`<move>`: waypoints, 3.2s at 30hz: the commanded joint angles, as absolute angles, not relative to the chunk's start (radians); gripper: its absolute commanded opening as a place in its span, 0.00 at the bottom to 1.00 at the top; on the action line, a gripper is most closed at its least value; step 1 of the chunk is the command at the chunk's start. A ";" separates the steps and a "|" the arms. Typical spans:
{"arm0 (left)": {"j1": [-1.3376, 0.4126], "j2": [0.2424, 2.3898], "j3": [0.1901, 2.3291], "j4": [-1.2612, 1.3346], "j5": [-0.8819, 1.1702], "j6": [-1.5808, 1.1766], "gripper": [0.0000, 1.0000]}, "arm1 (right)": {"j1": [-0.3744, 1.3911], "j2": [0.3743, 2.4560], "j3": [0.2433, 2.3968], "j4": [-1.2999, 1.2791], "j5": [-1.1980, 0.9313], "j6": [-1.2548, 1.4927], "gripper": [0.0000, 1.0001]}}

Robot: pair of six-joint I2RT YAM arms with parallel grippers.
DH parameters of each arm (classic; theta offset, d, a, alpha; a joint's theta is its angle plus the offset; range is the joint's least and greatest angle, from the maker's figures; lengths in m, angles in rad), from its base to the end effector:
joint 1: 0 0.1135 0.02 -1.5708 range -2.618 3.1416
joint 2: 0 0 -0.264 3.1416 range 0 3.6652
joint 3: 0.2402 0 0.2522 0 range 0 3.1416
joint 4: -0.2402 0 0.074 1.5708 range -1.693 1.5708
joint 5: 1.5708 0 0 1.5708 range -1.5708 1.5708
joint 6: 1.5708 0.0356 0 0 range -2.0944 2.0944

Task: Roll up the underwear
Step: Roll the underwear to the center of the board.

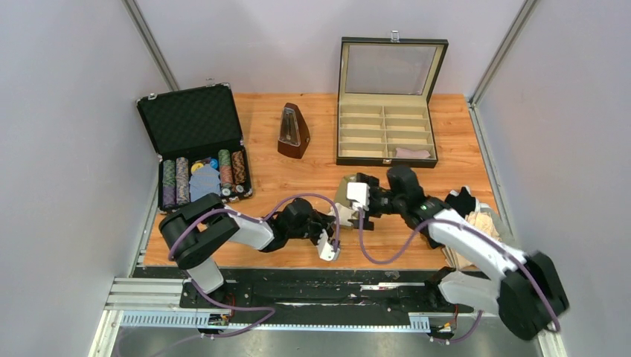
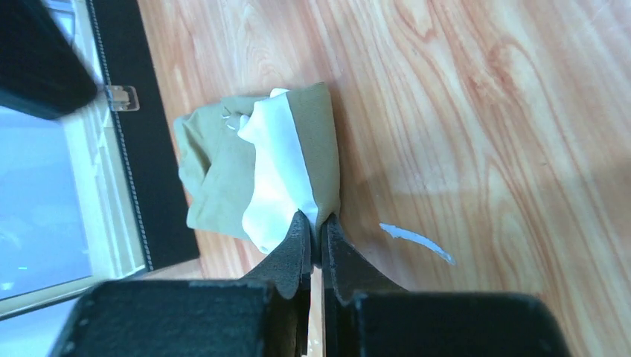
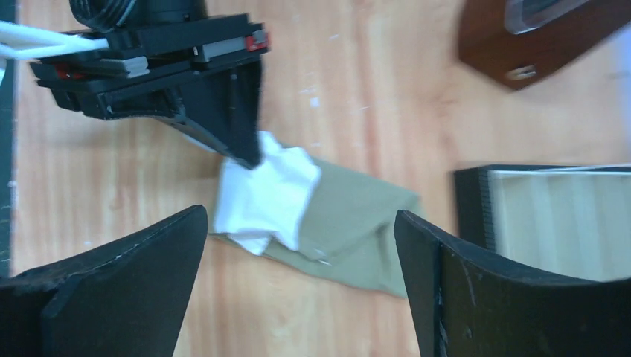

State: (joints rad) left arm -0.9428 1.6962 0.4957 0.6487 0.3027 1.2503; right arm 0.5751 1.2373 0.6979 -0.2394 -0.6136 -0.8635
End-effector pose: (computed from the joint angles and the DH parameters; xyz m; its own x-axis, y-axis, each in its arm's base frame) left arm 0.1615 -0.2405 0.1122 0.7776 0.4709 -0.4166 0.5826 -0.2906 0.7590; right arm 0.1969 0.1521 0.2162 0.2164 -0.6003 -0.7699 -0.9605 0.0105 -0.2782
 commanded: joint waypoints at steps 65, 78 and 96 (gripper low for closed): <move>-0.684 2.260 1.557 -0.685 1.140 0.323 0.00 | 0.706 1.015 0.391 -0.152 -0.537 -0.976 0.53; -0.683 2.320 1.566 -0.651 1.162 0.180 0.00 | 0.709 1.080 0.331 0.032 -0.453 -1.065 0.54; -0.641 2.344 1.551 -0.570 1.206 0.030 0.15 | 0.709 1.222 0.360 0.016 -0.419 -1.172 0.45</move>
State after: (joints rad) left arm -0.6529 2.3310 1.5459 -0.6125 1.2449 0.0322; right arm 0.7040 1.1698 0.3363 0.0132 -0.4522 -1.1580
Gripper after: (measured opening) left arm 0.091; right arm 0.460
